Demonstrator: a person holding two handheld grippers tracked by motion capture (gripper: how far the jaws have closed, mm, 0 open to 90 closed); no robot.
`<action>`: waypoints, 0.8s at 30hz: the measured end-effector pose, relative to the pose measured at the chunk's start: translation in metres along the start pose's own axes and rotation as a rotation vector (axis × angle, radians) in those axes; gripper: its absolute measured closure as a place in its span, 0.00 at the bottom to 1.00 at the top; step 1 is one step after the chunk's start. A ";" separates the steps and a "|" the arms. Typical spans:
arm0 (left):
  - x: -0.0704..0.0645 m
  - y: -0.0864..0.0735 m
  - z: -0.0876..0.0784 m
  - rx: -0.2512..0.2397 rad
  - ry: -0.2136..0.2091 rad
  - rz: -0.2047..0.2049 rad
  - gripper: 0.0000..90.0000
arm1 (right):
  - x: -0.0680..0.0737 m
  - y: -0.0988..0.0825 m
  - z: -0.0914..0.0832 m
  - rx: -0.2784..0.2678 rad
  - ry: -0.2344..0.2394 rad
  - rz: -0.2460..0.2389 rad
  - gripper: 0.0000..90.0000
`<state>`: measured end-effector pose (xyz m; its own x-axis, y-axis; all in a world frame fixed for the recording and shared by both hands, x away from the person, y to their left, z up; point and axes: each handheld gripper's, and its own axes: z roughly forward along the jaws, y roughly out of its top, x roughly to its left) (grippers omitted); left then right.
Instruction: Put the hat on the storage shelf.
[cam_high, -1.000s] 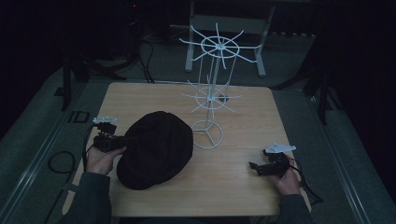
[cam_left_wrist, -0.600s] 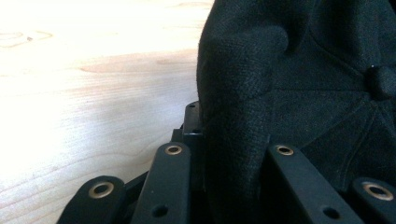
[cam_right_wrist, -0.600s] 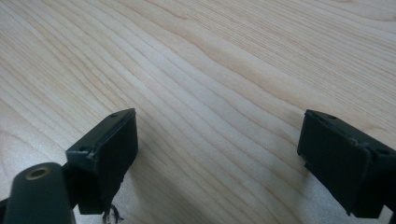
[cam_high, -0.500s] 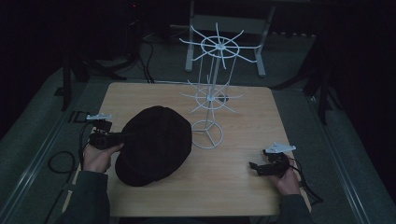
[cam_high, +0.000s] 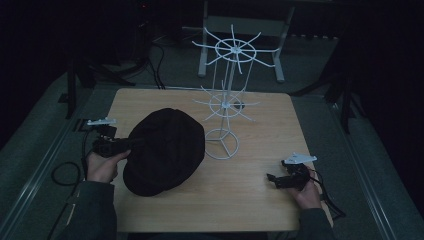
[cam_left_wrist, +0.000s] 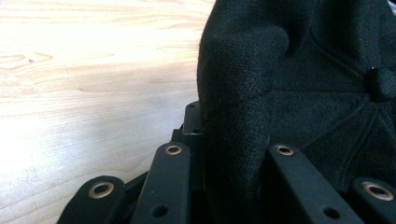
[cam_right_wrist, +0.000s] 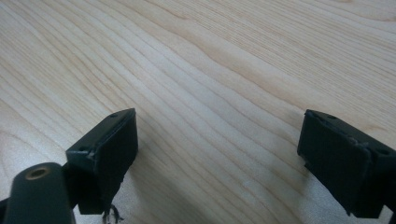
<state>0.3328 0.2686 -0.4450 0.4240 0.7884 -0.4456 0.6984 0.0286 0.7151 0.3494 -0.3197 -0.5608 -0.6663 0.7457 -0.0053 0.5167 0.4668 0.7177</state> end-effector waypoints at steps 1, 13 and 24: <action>0.000 0.000 0.000 0.000 0.000 0.000 0.87 | 0.000 0.000 0.000 0.000 0.000 0.000 0.13; -0.001 0.007 -0.006 -0.036 -0.020 -0.011 0.87 | 0.000 0.000 0.000 0.000 0.000 0.000 0.13; -0.003 0.014 -0.011 -0.066 -0.031 -0.010 0.87 | 0.000 0.000 0.000 -0.002 -0.001 0.000 0.13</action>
<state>0.3352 0.2739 -0.4275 0.4360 0.7684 -0.4685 0.6637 0.0770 0.7440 0.3495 -0.3197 -0.5609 -0.6658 0.7461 -0.0061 0.5155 0.4658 0.7192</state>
